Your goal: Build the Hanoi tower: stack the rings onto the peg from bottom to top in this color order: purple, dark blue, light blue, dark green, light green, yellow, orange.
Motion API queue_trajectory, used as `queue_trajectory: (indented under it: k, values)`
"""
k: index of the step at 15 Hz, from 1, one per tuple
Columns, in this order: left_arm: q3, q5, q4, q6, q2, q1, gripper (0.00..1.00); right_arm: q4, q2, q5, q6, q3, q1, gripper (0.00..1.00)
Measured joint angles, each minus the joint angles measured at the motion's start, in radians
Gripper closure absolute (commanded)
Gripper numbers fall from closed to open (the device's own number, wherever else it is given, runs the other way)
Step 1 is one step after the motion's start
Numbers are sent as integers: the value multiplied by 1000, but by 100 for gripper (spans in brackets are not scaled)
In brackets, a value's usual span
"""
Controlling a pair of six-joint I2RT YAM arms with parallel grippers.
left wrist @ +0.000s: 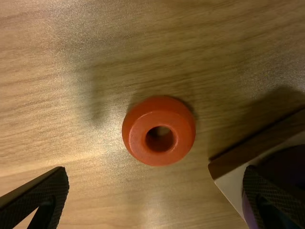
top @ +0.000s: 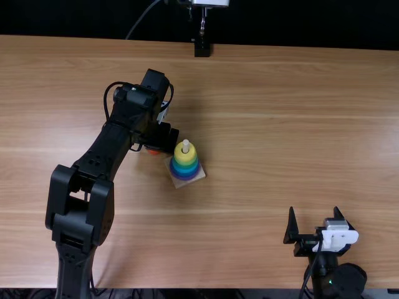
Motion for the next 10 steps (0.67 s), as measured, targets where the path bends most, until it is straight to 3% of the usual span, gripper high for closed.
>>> queue_trajectory:
  k: [10]
  values:
    - [-19, 4, 49, 0, 61, 2, 0, 0, 0, 0, 1, 0, 0, 0]
